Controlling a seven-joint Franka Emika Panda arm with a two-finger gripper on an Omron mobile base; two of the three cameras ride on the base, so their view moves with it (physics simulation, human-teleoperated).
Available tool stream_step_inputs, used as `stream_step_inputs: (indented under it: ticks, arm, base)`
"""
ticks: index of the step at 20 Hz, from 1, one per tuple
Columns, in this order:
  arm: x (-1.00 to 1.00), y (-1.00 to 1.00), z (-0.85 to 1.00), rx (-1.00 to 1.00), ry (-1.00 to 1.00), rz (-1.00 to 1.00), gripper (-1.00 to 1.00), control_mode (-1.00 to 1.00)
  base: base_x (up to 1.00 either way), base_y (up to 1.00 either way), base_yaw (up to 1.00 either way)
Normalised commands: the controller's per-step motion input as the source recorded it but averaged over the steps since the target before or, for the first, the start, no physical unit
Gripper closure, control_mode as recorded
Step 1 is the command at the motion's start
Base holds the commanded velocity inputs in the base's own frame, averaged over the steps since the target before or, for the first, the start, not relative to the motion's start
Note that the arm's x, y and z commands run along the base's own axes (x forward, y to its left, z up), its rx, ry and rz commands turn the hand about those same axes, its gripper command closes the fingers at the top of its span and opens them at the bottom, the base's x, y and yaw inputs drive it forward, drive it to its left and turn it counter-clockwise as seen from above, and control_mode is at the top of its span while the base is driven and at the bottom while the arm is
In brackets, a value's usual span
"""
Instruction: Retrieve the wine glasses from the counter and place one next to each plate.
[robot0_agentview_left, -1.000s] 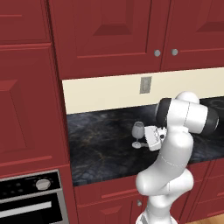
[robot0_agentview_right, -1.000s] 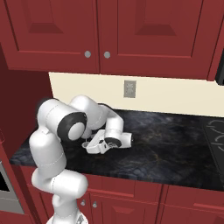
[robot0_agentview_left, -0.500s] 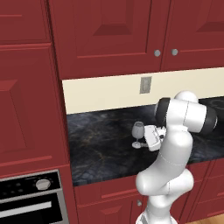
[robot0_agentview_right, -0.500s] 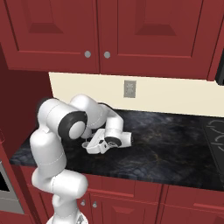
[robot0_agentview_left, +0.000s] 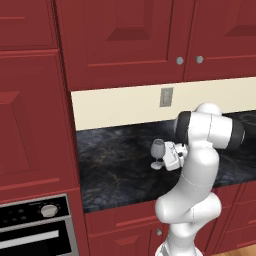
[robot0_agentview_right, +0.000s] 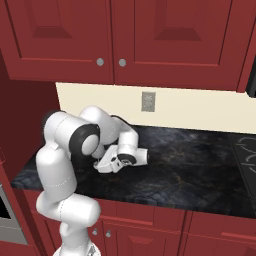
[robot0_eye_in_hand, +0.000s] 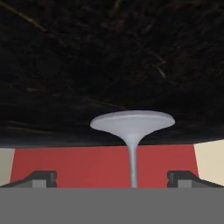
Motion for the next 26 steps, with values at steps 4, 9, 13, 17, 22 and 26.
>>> stream_step_inputs:
  ticks: [4, 9, 13, 17, 22, 26]
  arm:
    - [0.17, 0.11, -0.04, 0.00, 0.02, 0.00, -1.00, -1.00]
    - [0.06, 0.00, -0.04, 0.00, 0.00, 0.00, 1.00, -1.00]
    - [0.00, 0.00, 0.00, 0.00, 0.00, 0.00, 1.00, -1.00]
    - [0.00, 0.00, 0.02, 0.00, -0.04, 0.00, 1.00, -1.00]
    - [-0.13, 0.01, 0.46, 0.00, -0.18, 0.00, 1.00, -1.00]
    - [-0.40, 0.00, 0.72, 0.00, -0.33, 0.00, 1.00, -1.00]
  base:
    - [0.00, 0.00, 0.00]
    - [0.00, 0.00, 0.00]
    - [0.00, 0.00, 0.00]
    - [0.00, 0.00, 0.00]
    - [0.00, 0.00, 0.00]
    - [0.00, 0.00, 0.00]
